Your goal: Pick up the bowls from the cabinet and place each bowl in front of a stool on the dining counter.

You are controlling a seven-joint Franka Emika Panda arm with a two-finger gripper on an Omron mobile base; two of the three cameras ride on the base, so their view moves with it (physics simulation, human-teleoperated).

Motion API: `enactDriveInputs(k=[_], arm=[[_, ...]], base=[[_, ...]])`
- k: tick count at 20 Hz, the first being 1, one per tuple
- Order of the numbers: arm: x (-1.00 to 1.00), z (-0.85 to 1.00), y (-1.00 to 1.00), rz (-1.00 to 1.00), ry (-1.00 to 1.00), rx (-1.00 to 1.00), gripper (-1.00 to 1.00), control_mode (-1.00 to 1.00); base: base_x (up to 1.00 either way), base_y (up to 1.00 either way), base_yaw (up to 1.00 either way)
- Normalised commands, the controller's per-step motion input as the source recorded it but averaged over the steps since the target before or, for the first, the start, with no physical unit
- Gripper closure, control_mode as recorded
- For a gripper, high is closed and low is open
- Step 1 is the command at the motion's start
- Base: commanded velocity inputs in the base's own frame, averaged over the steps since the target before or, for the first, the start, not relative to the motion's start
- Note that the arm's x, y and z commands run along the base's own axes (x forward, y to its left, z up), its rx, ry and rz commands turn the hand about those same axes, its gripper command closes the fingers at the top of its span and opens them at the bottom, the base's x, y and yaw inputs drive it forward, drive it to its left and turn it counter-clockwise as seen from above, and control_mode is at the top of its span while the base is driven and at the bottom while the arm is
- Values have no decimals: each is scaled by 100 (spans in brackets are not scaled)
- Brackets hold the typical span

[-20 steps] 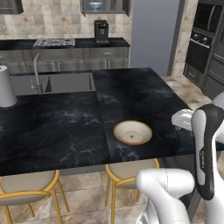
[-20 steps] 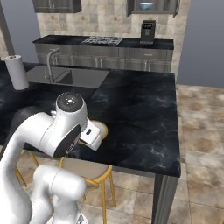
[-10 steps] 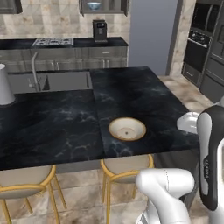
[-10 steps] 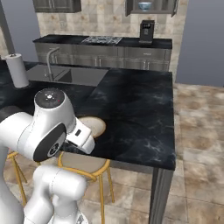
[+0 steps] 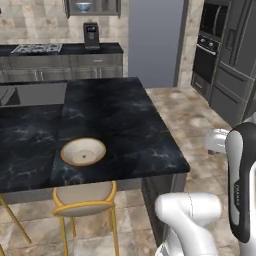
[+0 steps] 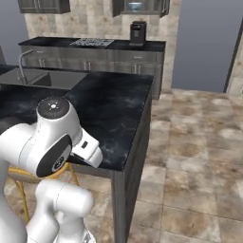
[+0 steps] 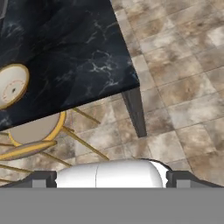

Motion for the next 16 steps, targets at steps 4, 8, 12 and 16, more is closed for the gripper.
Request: enactDriveInputs(k=[4,8,12,16], arm=[[0,0,0,0,0,0,-100,100],[0,0,0,0,0,0,-100,100],[0,0,0,0,0,0,-100,100],[0,0,0,0,0,0,-100,100]], base=[[0,-100,0],[1,-100,-2],[13,-100,-2],[24,-100,-1]])
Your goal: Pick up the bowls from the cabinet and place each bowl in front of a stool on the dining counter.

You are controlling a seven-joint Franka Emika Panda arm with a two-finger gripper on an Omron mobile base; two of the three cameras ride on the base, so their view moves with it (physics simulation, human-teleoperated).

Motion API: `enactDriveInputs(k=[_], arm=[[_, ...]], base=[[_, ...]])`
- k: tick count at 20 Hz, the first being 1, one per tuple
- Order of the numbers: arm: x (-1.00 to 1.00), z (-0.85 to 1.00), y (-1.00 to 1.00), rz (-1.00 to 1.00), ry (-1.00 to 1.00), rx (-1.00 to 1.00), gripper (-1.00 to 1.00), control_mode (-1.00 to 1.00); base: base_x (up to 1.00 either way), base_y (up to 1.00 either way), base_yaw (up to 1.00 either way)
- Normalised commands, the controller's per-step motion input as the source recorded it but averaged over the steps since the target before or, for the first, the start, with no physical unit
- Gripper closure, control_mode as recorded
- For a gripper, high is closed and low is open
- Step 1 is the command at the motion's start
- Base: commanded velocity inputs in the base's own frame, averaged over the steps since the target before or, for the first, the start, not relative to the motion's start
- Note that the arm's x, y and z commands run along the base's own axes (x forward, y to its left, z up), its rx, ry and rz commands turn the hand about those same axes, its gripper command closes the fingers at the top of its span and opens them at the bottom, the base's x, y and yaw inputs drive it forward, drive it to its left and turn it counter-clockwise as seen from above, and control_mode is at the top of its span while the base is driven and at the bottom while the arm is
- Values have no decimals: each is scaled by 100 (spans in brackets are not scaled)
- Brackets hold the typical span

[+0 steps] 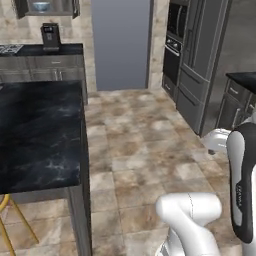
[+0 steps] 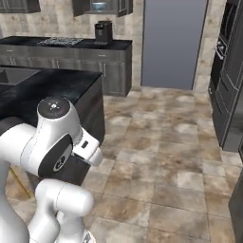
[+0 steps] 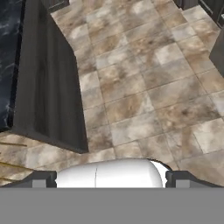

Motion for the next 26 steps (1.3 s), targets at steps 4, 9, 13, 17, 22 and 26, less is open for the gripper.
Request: enactDriveInputs(k=[4,9,13,17,22,26], arm=[[0,0,0,0,0,0,-100,100],[0,0,0,0,0,0,-100,100],[0,0,0,0,0,0,-100,100],[0,0,0,0,0,0,-100,100],[0,0,0,0,0,0,-100,100],[0,0,0,0,0,0,-100,100]], base=[[90,-53,-4],[100,-8,0],[100,-17,0],[100,-49,1],[100,-49,15],[100,-52,23]])
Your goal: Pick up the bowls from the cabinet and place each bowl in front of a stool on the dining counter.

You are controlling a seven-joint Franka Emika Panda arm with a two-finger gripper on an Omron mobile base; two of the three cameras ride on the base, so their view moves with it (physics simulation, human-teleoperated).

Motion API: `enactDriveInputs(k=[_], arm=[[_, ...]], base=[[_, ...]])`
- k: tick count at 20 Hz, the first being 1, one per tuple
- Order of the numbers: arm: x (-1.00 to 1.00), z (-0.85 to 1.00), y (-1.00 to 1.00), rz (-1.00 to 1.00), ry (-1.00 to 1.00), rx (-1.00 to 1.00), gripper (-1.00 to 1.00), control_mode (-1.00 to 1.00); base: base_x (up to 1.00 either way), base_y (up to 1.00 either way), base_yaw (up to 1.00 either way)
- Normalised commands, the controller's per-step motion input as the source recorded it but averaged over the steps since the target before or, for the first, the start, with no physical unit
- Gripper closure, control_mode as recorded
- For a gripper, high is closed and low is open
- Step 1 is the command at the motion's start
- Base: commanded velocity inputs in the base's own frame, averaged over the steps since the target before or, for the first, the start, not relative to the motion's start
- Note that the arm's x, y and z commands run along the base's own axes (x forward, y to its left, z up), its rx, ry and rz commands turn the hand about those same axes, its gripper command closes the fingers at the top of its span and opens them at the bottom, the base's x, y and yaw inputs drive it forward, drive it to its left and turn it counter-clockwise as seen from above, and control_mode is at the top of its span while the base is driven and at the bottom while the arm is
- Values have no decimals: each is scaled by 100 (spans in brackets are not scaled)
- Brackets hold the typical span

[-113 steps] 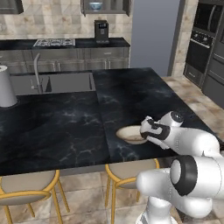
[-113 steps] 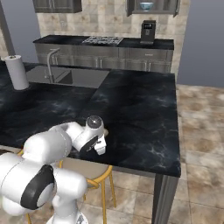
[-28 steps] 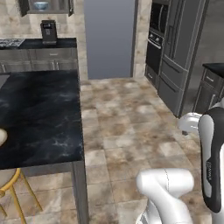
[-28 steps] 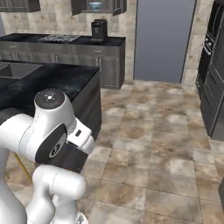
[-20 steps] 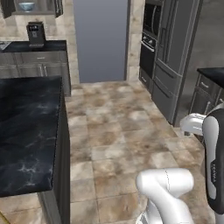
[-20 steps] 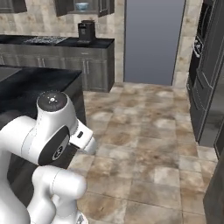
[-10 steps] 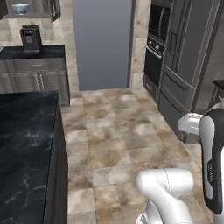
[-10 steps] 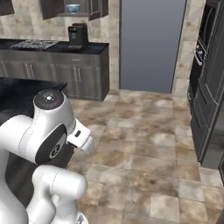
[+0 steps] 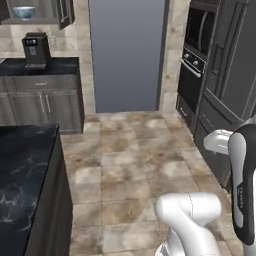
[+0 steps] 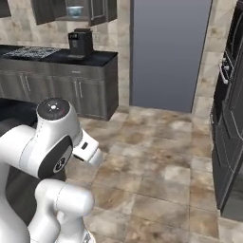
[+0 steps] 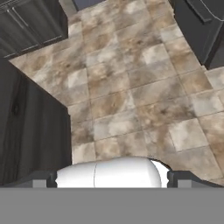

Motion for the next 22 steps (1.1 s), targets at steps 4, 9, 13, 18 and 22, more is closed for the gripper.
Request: enactDriveInputs(k=[4,9,13,18,22], arm=[[0,0,0,0,0,0,-100,100],[0,0,0,0,0,0,-100,100],[0,0,0,0,0,0,-100,100],[0,0,0,0,0,0,-100,100],[0,0,0,0,0,0,-100,100]], base=[[100,-47,28],[100,-23,42],[100,-19,51],[100,-34,52],[100,-49,50]])
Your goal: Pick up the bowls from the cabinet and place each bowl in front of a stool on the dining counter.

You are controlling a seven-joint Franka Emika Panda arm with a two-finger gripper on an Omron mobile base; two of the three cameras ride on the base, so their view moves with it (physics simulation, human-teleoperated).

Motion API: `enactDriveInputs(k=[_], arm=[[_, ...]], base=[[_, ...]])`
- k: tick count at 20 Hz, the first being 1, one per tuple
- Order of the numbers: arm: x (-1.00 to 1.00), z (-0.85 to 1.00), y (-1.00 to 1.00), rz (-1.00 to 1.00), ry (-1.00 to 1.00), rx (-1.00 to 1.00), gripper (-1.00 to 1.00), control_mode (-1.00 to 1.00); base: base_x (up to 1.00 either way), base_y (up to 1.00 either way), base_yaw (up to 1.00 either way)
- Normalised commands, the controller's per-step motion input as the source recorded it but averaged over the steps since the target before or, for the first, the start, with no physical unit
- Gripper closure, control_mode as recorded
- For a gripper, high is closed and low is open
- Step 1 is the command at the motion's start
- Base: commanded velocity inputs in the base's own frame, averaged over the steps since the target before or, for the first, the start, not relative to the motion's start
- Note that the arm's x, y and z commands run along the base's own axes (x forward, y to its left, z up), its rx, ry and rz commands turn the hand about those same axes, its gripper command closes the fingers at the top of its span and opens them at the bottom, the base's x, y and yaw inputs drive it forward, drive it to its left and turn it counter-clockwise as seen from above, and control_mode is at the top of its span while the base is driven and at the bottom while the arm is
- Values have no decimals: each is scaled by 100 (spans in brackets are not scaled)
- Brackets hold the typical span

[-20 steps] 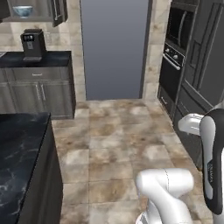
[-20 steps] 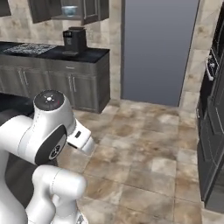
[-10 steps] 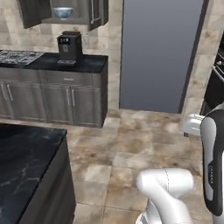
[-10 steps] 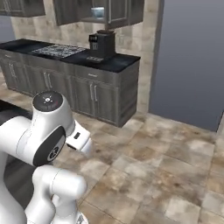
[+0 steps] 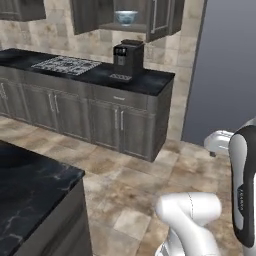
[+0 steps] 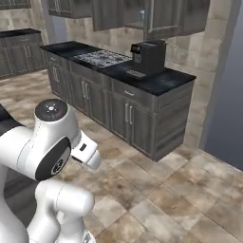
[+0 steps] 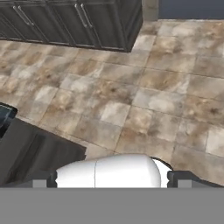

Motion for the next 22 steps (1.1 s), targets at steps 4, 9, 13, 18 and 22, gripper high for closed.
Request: enactDriveInputs(k=[4,9,13,18,22], arm=[[0,0,0,0,0,0,-100,100],[0,0,0,0,0,0,-100,100],[0,0,0,0,0,0,-100,100],[0,0,0,0,0,0,-100,100],[0,0,0,0,0,0,-100,100]], base=[[100,-34,53],[100,-21,50],[100,-1,42],[100,-9,37],[92,-59,10]])
